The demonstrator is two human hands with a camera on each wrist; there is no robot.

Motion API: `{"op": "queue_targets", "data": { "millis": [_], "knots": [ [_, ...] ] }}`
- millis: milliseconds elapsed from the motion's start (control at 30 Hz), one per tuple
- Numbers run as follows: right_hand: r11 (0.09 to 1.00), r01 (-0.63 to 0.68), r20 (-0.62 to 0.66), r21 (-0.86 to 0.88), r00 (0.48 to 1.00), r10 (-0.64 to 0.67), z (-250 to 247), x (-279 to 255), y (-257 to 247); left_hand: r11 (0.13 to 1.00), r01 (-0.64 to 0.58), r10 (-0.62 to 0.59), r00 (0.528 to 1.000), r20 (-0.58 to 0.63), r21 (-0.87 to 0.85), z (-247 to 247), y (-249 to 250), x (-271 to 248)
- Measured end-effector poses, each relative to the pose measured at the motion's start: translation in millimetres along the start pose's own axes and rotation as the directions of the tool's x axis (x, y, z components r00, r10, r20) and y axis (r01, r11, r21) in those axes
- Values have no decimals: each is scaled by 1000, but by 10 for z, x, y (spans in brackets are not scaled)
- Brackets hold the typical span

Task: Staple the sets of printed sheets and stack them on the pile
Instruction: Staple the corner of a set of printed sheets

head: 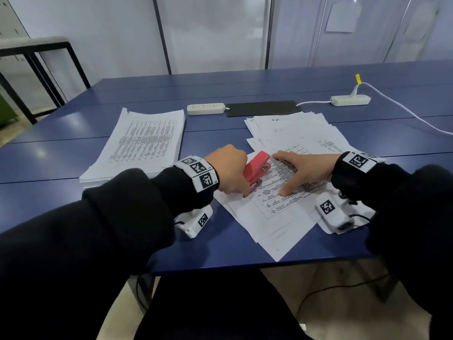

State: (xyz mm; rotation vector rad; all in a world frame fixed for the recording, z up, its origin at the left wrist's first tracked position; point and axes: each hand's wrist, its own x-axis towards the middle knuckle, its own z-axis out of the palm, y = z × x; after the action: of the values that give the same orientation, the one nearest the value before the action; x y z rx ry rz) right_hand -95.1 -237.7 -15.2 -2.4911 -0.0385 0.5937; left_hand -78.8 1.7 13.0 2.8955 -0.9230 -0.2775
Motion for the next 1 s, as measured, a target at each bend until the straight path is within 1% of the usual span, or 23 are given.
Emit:
{"op": "queue_targets", "data": {
  "millis": [100, 200, 267, 333, 433, 467, 533, 600, 667, 733, 800, 933, 1000],
  "knots": [
    [999, -23, 16, -27, 1000, 24, -13, 1, -29, 999, -40, 40, 999, 21, 4, 8, -57, -43],
    [999, -36, 4, -34, 999, 36, -18, -5, -36, 994, -104, 104, 995, 1, 26, 37, -133, -90],
    [998, -38, 4, -47, 999, 38, -21, -13, -47, 991, -127, 127, 992, 13, 50, 23, -134, -111],
    [998, -40, 2, -53, 999, 40, -26, -14, -55, 994, -108, 106, 992, 61, 33, -18, -114, -127],
    [999, -25, -11, -47, 1000, 24, -25, -28, -62, 999, -8, 15, 988, 152, -49, -48, -102, -130],
    [998, -24, -10, -49, 1000, 24, -26, -26, -54, 999, -3, 9, 987, 161, -41, -45, -89, -126],
    [998, -22, 7, -58, 1000, 22, -28, -27, -50, 999, -36, 32, 988, 153, 23, -37, -57, -110],
    [997, -23, 22, -67, 999, 24, -28, -31, -48, 997, -57, 48, 987, 151, 52, -56, -31, -106],
    [997, -18, 15, -70, 1000, 19, -28, -38, -47, 999, -26, 19, 982, 189, 30, -80, -23, -105],
    [998, -17, 8, -68, 1000, 17, -21, -43, -40, 999, 40, -36, 976, 214, -16, -69, -22, -121],
    [997, -18, 7, -75, 1000, 19, -17, -48, -40, 998, 58, -50, 979, 195, -33, -31, -24, -144],
    [997, -19, 3, -69, 1000, 19, -22, -71, -61, 1000, 10, -11, 991, 136, 11, -24, -42, -145],
    [997, -17, 1, -74, 1000, 17, -19, -78, -66, 1000, 28, -28, 988, 153, 3, -42, -35, -140]
  ]
}}
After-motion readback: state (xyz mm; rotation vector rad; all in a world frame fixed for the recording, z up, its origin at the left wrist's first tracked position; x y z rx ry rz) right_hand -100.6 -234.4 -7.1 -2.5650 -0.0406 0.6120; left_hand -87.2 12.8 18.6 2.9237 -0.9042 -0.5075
